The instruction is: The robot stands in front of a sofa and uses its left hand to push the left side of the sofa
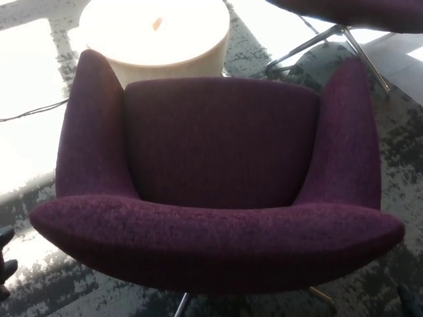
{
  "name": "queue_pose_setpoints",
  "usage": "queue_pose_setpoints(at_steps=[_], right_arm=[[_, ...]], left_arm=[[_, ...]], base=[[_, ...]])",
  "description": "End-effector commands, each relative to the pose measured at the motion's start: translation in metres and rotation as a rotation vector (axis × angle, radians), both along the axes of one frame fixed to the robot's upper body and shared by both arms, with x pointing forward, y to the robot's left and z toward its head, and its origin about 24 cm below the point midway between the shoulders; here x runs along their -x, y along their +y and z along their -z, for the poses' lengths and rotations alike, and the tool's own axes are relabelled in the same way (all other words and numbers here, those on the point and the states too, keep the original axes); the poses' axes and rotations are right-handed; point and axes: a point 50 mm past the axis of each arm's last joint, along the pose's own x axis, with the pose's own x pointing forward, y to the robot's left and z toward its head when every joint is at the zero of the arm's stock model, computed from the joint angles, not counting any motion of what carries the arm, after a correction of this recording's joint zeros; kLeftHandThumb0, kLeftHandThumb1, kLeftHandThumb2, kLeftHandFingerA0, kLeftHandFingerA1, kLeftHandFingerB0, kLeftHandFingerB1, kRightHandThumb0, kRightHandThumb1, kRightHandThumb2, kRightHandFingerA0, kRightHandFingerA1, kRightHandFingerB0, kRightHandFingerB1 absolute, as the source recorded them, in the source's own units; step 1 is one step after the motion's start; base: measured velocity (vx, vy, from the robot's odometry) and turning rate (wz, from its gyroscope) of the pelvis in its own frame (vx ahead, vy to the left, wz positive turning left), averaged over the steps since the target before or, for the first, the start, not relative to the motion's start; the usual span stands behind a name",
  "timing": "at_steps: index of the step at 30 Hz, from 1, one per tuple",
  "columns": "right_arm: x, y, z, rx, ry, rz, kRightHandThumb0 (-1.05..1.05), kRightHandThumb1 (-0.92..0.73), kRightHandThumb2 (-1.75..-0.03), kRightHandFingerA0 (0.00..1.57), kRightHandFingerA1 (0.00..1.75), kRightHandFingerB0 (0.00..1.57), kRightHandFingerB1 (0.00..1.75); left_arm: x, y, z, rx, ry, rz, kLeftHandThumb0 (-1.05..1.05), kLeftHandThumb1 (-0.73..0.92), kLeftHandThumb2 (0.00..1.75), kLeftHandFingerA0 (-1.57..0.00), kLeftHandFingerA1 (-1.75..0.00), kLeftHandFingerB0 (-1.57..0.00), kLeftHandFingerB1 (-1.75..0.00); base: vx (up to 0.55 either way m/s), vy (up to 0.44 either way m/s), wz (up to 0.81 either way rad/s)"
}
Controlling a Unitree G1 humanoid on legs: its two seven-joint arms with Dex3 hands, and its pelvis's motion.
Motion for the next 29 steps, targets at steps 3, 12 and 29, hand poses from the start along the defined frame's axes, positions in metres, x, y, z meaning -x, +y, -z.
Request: queue_pose_setpoints(at_steps=[3, 12, 29], right_arm=[[0.015, -0.017, 0.005, 0.004, 0.057, 0.096, -1.01, -0.92, -1.18, 0.00, 0.19, 0.00, 0.00], [0.030, -0.021, 0.012, -0.030, 0.105, 0.165, -0.97, -0.92, -1.16, 0.00, 0.38, 0.00, 0.00], [0.044, -0.029, 0.017, 0.046, 0.202, 0.142, -0.99, -0.92, -1.17, 0.00, 0.14, 0.00, 0.00]], left_arm=[[0.031, -0.003, 0.020, 0.105, -0.010, -0.058, -0.92, 0.84, 1.19, -0.06, -0.34, -0.07, -0.17], [0.086, -0.027, 0.060, 0.245, 0.078, -0.167, -0.93, 0.88, 1.21, -0.08, -0.26, -0.07, -0.13], [0.144, -0.043, 0.085, 0.118, 0.227, -0.224, -0.77, 0.92, 0.80, -0.10, -0.30, -0.06, -0.23]], base=[[0.00, 0.000, 0.00], [0.00, 0.000, 0.00], [0.00, 0.000, 0.00]])
